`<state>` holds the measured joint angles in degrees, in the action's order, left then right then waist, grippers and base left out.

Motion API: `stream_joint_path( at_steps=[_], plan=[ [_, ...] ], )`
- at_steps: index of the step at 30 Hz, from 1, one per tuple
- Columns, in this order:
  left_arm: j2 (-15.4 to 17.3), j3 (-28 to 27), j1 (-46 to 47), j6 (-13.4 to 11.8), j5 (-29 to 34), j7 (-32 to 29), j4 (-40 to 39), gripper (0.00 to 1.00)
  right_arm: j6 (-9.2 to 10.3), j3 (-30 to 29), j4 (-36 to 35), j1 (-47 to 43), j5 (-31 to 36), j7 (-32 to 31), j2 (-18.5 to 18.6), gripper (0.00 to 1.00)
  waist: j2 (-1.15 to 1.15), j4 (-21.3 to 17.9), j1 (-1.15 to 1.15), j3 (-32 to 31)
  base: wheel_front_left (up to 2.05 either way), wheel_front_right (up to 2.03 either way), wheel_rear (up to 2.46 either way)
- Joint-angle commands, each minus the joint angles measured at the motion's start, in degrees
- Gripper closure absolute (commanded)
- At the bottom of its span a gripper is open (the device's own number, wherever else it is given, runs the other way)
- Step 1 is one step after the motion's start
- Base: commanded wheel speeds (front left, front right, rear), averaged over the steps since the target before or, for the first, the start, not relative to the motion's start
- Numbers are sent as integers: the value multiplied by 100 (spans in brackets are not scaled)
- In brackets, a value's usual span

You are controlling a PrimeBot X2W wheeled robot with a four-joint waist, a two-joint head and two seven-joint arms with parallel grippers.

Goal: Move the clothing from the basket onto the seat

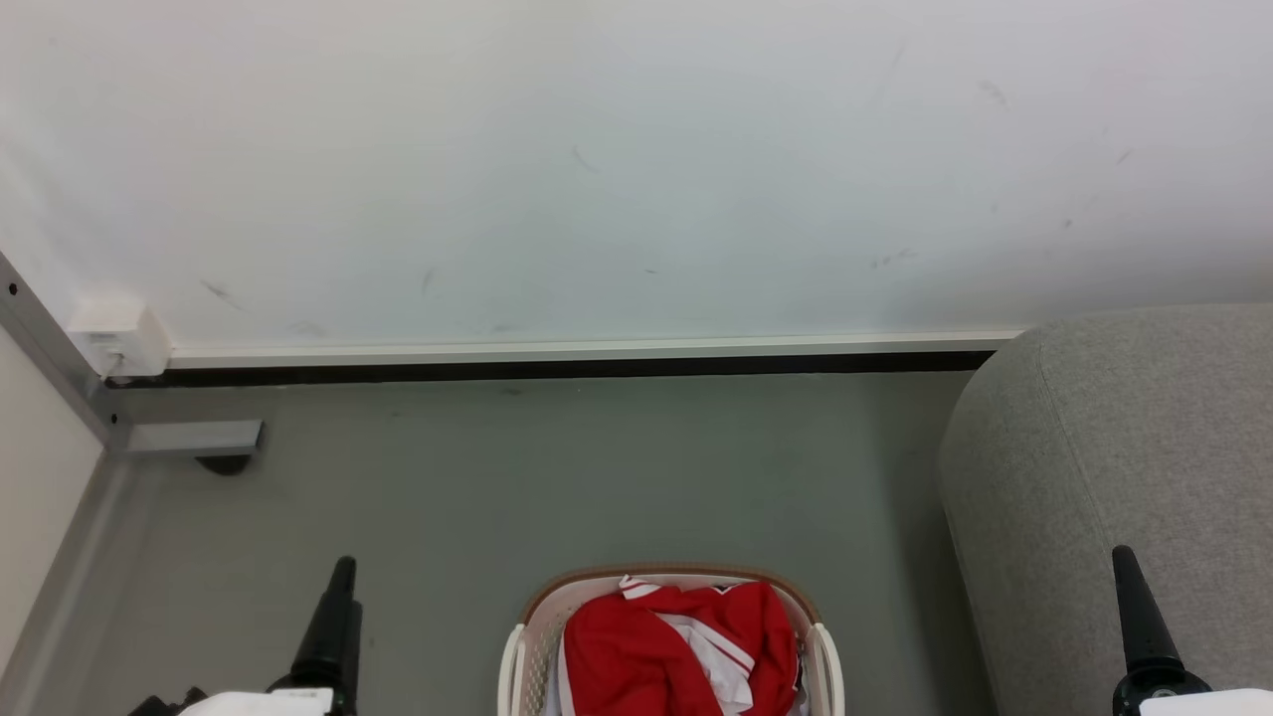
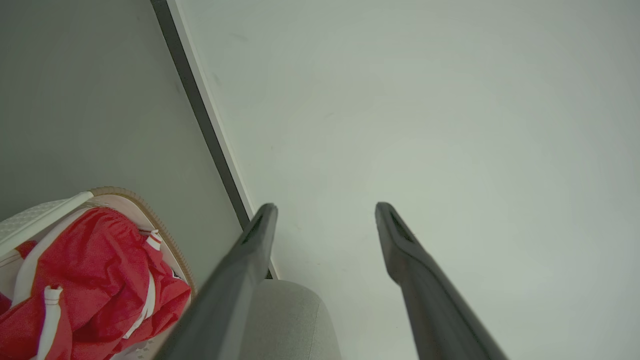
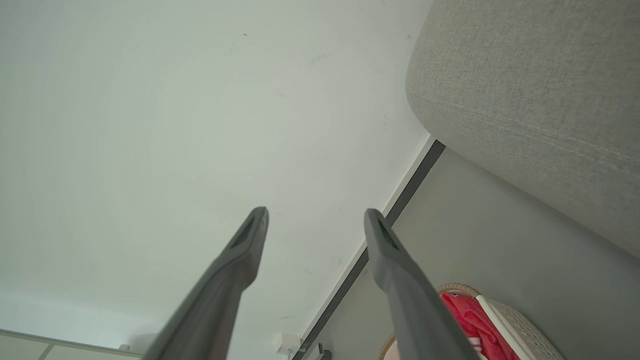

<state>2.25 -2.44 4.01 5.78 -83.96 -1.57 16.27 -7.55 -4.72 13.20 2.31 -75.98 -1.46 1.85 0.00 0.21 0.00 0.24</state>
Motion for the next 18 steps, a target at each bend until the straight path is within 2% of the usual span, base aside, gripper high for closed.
stream_joint_path(
  at_steps=[1,18],
  plan=[
    [34,37,76,-61,317,85,-123,0,2,35,-162,51,390,72,52,0,0,4,0,0,0,0,0],
    [46,351,42,-429,2162,446,-295,0,3,313,-407,-51,2466,431,93,0,0,42,0,-1,0,0,0]
  ],
)
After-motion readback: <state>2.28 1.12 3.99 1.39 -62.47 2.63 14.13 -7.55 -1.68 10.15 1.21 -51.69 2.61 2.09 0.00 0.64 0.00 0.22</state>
